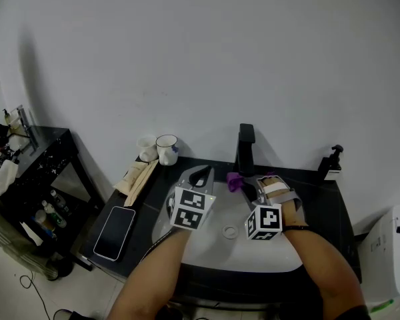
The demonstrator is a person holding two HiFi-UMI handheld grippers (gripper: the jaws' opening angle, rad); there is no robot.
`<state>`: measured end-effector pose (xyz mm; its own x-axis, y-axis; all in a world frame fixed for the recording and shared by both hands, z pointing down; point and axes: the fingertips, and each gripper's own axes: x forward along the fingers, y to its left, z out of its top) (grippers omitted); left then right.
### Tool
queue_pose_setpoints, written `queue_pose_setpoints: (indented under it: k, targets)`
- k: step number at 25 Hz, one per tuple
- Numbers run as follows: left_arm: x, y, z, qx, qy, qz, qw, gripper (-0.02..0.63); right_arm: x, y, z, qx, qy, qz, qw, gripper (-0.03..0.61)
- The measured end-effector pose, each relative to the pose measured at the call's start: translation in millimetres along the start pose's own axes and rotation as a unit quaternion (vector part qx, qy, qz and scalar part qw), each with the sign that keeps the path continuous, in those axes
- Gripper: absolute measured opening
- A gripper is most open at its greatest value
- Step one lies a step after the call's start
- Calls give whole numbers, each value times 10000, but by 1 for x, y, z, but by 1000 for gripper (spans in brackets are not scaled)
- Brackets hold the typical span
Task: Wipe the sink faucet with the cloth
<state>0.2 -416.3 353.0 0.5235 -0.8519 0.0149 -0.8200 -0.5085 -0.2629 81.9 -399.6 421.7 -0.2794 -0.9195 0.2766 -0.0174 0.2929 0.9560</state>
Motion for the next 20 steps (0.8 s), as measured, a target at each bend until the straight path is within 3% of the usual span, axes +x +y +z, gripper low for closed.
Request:
queue_pose_setpoints:
  k: [8, 15, 20]
  targets:
    - [-3, 0, -7, 112, 122, 26, 9999, 17, -46, -14, -26, -345, 116, -289, 9989, 63]
    - [-4, -13, -9, -300, 213, -193, 9991, 17, -61, -82, -74, -190, 567, -765, 9953, 64]
    - [0, -16, -12, -298, 238, -246, 9990, 17, -61, -136, -72, -81, 529, -1212, 9912, 64]
